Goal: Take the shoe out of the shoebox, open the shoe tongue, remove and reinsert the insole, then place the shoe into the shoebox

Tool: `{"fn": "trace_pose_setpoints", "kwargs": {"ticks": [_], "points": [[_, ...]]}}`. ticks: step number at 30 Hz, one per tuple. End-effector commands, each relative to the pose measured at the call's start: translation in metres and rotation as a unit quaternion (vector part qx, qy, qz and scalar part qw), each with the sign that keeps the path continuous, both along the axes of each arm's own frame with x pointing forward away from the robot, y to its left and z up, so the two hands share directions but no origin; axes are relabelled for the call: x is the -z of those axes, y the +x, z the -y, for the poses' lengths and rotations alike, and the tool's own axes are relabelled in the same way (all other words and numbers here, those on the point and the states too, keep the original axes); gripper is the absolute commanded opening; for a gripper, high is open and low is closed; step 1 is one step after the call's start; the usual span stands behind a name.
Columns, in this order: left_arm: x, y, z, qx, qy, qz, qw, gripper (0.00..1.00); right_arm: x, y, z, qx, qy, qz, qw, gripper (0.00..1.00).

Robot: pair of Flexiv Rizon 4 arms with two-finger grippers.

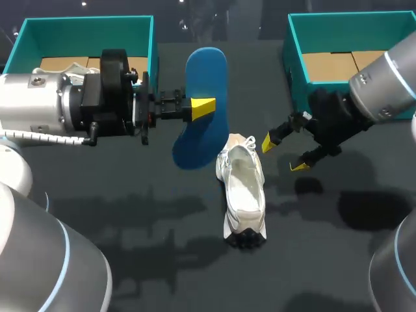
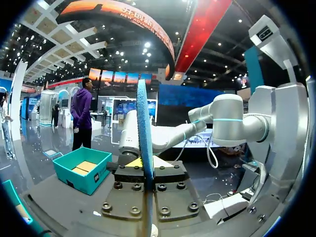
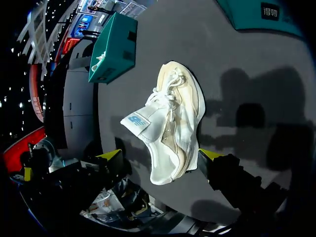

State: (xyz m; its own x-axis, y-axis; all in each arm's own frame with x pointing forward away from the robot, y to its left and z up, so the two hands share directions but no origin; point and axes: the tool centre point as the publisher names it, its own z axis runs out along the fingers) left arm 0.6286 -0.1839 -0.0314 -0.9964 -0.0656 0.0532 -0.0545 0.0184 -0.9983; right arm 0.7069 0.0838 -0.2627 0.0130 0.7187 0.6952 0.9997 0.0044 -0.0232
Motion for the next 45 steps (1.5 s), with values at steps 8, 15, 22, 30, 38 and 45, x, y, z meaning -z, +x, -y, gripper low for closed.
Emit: {"fn": "trace_pose_setpoints", "kwargs": {"ticks": [8, 15, 22, 30, 38, 45], "points": [[-0.012, 0.018, 0.015, 0.029, 0.020, 0.128, 0.991, 0.00, -0.020, -0.008, 0.010, -0.020, 0.085, 0.003, 0.996, 1.00], [0.007, 0.028, 0.024, 0.024, 0.038, 0.215, 0.976, 0.00, -0.038, -0.001, 0.013, -0.006, 0.132, 0.026, 0.991, 1.00], [0.027, 0.037, 0.034, 0.013, 0.049, 0.337, 0.940, 0.00, -0.073, 0.012, 0.019, 0.011, 0.183, 0.050, 0.982, 1.00], [0.040, 0.033, 0.038, 0.010, 0.066, 0.439, 0.896, 0.00, -0.088, 0.020, 0.016, 0.028, 0.223, 0.062, 0.972, 1.00], [0.043, 0.035, 0.039, 0.012, 0.068, 0.452, 0.889, 0.00, -0.088, 0.020, 0.016, 0.028, 0.223, 0.062, 0.972, 1.00], [0.068, 0.039, 0.037, 0.005, 0.056, 0.497, 0.866, 0.00, -0.101, 0.037, 0.008, 0.027, 0.246, 0.072, 0.966, 1.00]]}}
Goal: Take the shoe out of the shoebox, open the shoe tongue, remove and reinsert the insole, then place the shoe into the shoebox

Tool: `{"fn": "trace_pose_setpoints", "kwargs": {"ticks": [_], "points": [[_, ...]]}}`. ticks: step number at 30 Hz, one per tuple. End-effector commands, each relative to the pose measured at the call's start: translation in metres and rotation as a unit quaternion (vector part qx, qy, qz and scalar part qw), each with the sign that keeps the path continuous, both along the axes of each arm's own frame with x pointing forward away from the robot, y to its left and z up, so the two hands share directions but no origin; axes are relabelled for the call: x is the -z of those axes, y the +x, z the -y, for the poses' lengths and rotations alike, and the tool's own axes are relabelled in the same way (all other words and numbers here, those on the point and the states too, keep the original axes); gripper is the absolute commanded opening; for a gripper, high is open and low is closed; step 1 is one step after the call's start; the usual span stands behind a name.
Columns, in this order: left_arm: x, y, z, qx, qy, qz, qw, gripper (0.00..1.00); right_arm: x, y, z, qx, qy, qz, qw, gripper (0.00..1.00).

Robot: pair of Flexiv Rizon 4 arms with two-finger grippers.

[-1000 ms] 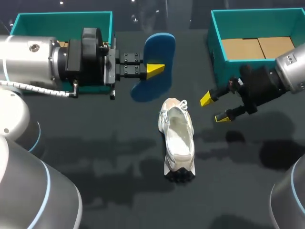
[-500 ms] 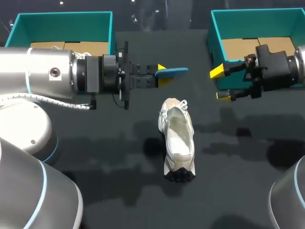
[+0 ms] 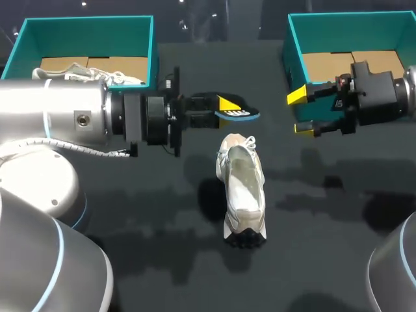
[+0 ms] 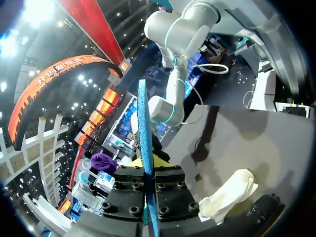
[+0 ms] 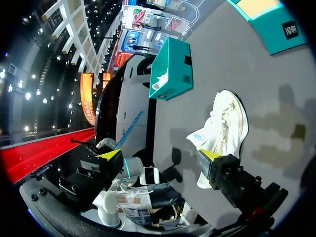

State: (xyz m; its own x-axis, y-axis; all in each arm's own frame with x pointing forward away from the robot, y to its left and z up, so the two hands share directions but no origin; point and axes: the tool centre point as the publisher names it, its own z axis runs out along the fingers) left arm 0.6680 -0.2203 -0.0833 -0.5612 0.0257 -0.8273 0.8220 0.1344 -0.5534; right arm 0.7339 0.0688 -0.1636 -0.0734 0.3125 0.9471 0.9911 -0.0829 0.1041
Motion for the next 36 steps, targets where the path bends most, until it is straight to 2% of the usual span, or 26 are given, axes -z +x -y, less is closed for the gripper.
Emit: {"fn": "trace_pose_setpoints", "kwargs": {"ticks": [1, 3, 5, 28, 36], "points": [[0.019, -0.002, 0.000, -0.001, -0.020, 0.023, 1.000, 0.00, -0.004, 0.013, -0.009, -0.007, 0.008, 0.003, 1.000, 1.00], [0.024, -0.006, -0.002, 0.000, -0.033, 0.036, 0.999, 0.00, -0.006, 0.019, -0.012, -0.012, 0.018, 0.002, 1.000, 1.00], [0.031, -0.012, -0.002, 0.003, -0.032, 0.085, 0.996, 0.00, -0.007, 0.025, -0.015, -0.021, 0.034, -0.006, 0.999, 1.00], [0.031, -0.012, -0.002, 0.003, -0.032, 0.085, 0.996, 0.00, -0.008, 0.027, -0.016, -0.027, 0.041, -0.010, 0.999, 1.00], [0.034, 0.016, 0.012, 0.005, -0.046, 0.168, 0.985, 0.00, -0.002, 0.028, -0.010, -0.021, 0.063, -0.025, 0.997, 1.00]]}}
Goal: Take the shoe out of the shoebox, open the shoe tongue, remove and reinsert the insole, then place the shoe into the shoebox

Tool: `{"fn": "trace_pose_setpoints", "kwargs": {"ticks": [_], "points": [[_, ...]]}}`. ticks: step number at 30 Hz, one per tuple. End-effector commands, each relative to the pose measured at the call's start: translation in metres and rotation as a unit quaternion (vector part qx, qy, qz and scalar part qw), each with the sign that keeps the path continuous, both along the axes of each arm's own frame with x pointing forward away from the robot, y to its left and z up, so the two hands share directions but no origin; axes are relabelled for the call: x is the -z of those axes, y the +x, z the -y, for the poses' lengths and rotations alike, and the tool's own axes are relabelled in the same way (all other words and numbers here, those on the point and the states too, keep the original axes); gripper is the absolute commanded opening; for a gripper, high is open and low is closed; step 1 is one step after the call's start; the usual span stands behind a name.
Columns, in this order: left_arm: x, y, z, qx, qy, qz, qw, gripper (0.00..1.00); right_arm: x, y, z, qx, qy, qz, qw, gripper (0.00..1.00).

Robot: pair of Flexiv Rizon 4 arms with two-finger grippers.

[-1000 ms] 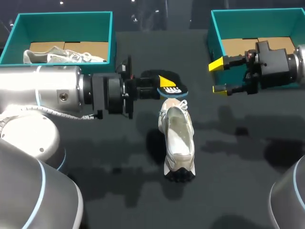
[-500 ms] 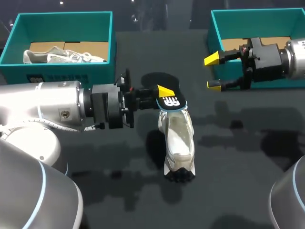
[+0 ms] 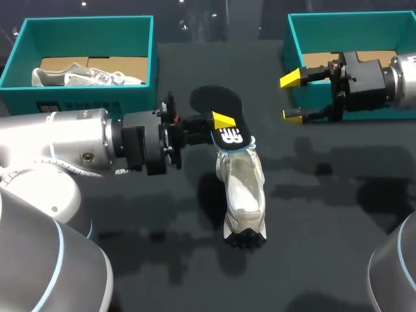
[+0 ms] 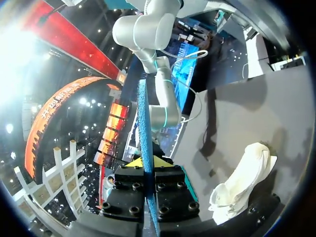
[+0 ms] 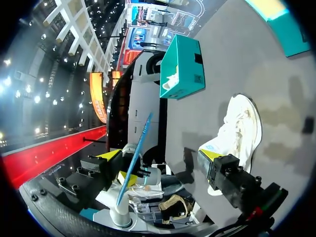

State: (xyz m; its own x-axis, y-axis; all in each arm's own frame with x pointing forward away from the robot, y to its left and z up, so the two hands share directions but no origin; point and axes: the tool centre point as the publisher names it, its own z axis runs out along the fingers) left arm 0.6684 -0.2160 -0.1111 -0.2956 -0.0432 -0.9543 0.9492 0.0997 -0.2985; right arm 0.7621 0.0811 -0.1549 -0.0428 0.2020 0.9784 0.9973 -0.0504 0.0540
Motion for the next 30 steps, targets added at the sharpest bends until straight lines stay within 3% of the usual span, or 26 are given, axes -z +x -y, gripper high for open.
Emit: {"fn": "trace_pose_setpoints", "kwargs": {"ticks": [1, 3, 15, 22, 30], "points": [[0.008, 0.019, 0.018, 0.010, -0.004, 0.033, 0.999, 0.00, 0.007, -0.002, 0.002, -0.003, 0.008, -0.005, 1.000, 1.00], [0.009, 0.023, 0.022, 0.010, 0.006, 0.081, 0.997, 0.00, 0.007, -0.004, 0.002, -0.007, 0.019, -0.006, 1.000, 1.00], [0.009, 0.023, 0.022, 0.010, 0.006, 0.081, 0.997, 0.00, 0.007, -0.006, 0.002, -0.010, 0.026, -0.006, 1.000, 1.00], [0.021, 0.029, 0.034, 0.053, 0.025, 0.134, 0.989, 0.00, 0.006, 0.006, -0.018, -0.023, 0.025, 0.003, 0.999, 1.00], [0.028, 0.043, 0.040, 0.066, 0.030, 0.144, 0.987, 0.00, 0.007, 0.001, -0.037, -0.047, 0.033, 0.015, 0.998, 1.00]]}}
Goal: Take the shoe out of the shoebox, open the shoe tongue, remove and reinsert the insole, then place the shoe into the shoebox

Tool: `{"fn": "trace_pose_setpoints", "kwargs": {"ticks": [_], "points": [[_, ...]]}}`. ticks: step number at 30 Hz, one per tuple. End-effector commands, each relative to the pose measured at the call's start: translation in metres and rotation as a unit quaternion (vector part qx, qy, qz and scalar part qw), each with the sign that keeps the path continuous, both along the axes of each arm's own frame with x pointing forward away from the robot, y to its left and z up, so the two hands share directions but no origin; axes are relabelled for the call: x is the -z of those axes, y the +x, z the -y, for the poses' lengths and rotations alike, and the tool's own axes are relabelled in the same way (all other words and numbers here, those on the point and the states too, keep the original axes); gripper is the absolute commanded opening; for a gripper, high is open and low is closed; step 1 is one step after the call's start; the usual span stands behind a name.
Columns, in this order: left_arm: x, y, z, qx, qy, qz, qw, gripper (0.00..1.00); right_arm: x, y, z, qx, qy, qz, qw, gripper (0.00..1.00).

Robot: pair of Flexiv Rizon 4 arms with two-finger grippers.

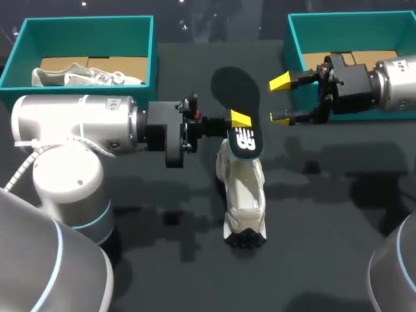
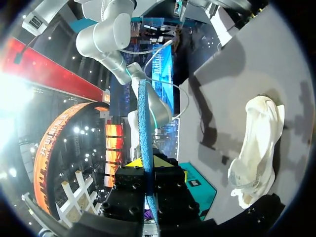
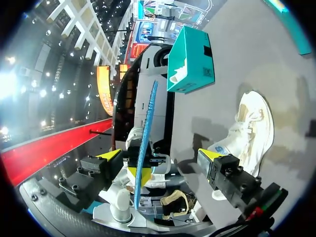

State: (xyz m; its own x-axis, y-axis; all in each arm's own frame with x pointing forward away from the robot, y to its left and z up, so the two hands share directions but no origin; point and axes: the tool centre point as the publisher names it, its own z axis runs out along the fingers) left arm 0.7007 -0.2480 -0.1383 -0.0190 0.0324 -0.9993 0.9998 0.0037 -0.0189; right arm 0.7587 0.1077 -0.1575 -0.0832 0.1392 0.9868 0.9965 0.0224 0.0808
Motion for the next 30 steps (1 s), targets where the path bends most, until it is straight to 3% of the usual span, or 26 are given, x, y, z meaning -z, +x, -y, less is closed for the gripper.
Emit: {"fn": "trace_pose_setpoints", "kwargs": {"ticks": [1, 7, 9, 10, 14, 15, 18, 30], "points": [[0.002, 0.012, 0.009, 0.015, 0.004, 0.003, 1.000, 0.00, 0.004, 0.004, -0.012, -0.011, 0.004, 0.003, 1.000, 1.00], [0.007, 0.017, 0.014, 0.022, 0.007, 0.003, 1.000, 0.00, 0.001, 0.000, -0.024, -0.011, 0.003, 0.006, 1.000, 0.97], [0.009, 0.017, 0.015, 0.023, 0.008, 0.006, 1.000, 0.00, 0.000, 0.000, -0.027, -0.010, 0.004, 0.008, 1.000, 0.89], [0.010, 0.017, 0.016, 0.024, 0.008, 0.007, 1.000, 0.00, -0.001, 0.000, -0.029, -0.009, 0.004, 0.009, 1.000, 0.79], [0.011, 0.017, 0.019, 0.019, 0.007, 0.020, 1.000, 0.00, -0.003, 0.000, -0.033, -0.010, 0.008, 0.012, 1.000, 0.68], [0.012, 0.017, 0.020, 0.018, 0.007, 0.022, 1.000, 0.00, -0.003, 0.001, -0.035, -0.010, 0.008, 0.011, 1.000, 0.60], [0.012, 0.017, 0.022, 0.011, 0.005, 0.029, 1.000, 0.00, -0.003, 0.001, -0.037, -0.008, 0.011, 0.009, 1.000, 0.49], [0.016, 0.025, 0.028, -0.009, 0.002, 0.040, 0.999, 0.00, -0.004, 0.003, -0.038, -0.001, 0.022, 0.010, 1.000, 0.42]]}}
